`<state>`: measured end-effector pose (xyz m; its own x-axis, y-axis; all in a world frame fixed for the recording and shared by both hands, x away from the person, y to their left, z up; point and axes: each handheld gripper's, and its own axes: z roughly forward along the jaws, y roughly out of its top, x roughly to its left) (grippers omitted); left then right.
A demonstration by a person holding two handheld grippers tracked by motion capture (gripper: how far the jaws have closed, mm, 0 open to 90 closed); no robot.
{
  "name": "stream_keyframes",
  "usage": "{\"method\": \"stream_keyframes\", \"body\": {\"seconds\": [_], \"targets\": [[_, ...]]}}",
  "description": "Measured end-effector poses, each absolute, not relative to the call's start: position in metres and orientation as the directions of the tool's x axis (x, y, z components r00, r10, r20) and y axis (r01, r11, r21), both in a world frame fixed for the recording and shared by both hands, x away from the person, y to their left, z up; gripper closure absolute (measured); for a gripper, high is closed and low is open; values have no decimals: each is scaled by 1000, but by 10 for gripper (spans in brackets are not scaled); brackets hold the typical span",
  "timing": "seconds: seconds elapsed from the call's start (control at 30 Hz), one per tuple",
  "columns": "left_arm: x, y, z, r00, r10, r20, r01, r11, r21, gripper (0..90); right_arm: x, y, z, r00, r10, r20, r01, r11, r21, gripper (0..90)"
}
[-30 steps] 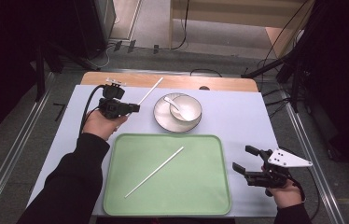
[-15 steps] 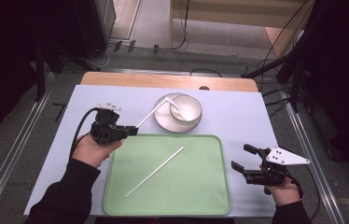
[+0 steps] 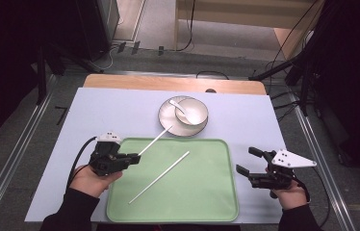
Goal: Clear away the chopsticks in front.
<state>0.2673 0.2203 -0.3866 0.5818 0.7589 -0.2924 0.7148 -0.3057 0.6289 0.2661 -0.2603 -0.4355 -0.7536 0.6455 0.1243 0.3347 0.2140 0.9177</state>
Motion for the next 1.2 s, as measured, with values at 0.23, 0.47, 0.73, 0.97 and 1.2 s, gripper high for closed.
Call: {"method": "stream_keyframes", "body": {"seconds": [0.23, 0.47, 0.73, 0.97, 1.2], "targets": [[262, 220, -406, 576, 761, -298, 725, -309, 615, 866, 269, -257, -435, -762, 635, 125, 331, 216, 919, 183], [269, 208, -431, 596, 749, -291, 734, -361, 575, 866, 271, -255, -435, -766, 631, 122, 329, 222, 918, 183], [275, 199, -451, 599, 745, -294, 753, -398, 524, 860, 271, -256, -435, -768, 629, 123, 329, 222, 918, 183], [276, 198, -452, 603, 736, -308, 753, -396, 525, 814, 271, -255, -436, -769, 628, 123, 332, 228, 915, 183], [276, 198, -451, 610, 726, -317, 751, -403, 523, 722, 271, -255, -436, -769, 627, 123, 333, 230, 914, 183]]}}
